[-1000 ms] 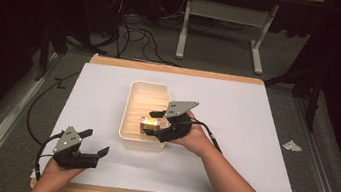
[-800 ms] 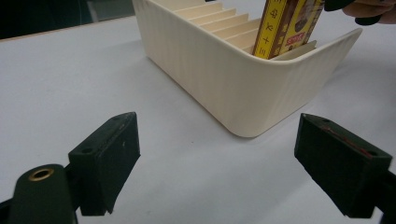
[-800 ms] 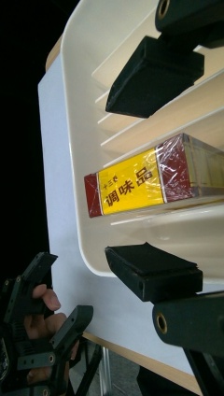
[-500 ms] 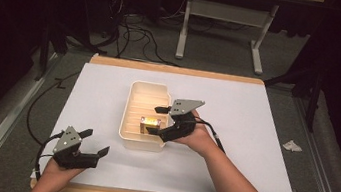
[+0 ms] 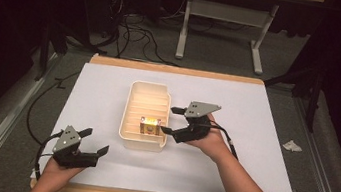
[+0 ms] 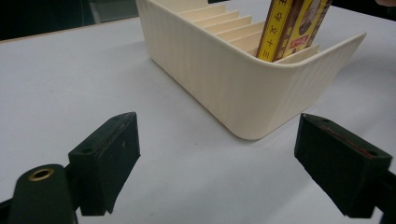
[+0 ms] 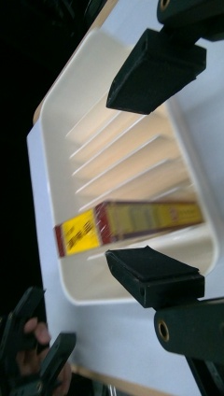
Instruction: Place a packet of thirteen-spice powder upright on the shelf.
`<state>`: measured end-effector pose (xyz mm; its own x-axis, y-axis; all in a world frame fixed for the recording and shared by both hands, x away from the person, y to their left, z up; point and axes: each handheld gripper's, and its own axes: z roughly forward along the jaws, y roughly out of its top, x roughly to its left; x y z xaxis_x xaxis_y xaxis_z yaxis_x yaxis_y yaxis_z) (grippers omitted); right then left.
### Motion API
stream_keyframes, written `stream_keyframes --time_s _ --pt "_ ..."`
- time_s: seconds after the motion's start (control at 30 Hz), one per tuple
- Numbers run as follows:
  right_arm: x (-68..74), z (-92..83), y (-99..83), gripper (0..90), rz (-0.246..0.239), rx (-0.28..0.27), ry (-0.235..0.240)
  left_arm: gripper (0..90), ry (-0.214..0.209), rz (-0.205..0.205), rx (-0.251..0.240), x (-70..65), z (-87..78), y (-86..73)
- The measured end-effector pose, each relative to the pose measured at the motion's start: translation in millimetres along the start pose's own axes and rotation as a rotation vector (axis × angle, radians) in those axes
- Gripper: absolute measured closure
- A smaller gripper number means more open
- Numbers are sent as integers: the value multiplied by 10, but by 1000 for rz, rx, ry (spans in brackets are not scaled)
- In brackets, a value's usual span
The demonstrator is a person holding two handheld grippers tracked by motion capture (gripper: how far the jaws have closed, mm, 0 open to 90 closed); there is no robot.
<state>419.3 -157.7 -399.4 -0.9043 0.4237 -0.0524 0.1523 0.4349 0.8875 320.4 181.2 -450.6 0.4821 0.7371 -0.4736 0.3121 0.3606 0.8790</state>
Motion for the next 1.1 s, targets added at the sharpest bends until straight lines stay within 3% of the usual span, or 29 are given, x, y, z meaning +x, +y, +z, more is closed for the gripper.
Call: stream_keyframes --time_s 0.1,0.23,0.5,0.53,0.6,0.67,0.7,0.83,0.93,0.97,1.0,1.1 --pt "-27 -76 -48 246 14 2 -27 148 1 0 2 3 2 0" --pt "-86 -291 -182 252 52 21 -106 149 0 -1 4 2 11 -5" --pt "-60 -593 -394 247 77 48 -214 148 6 2 7 6 16 -9" --pt "-41 -676 -452 241 88 49 -258 148 5 2 7 4 18 -10" --pt "-19 -776 -521 221 114 44 -300 149 3 2 8 1 24 -13" --pt "-11 -830 -557 212 126 45 -318 148 2 -3 6 -3 30 -13" --pt "15 -933 -628 199 157 39 -338 148 2 0 9 -4 39 -15" --pt "67 -1093 -738 188 172 33 -373 149 -2 3 10 -12 53 -16" --pt "173 -1309 -911 177 199 24 -437 149 -4 4 12 -18 57 -19" --pt "173 -1309 -911 177 199 24 -437 149 -4 4 12 -18 57 -19" --pt "243 -1410 -1010 174 216 36 -481 149 -7 3 9 -24 53 -16" --pt "292 -1468 -1085 169 241 38 -497 149 -11 7 8 -31 45 -13"
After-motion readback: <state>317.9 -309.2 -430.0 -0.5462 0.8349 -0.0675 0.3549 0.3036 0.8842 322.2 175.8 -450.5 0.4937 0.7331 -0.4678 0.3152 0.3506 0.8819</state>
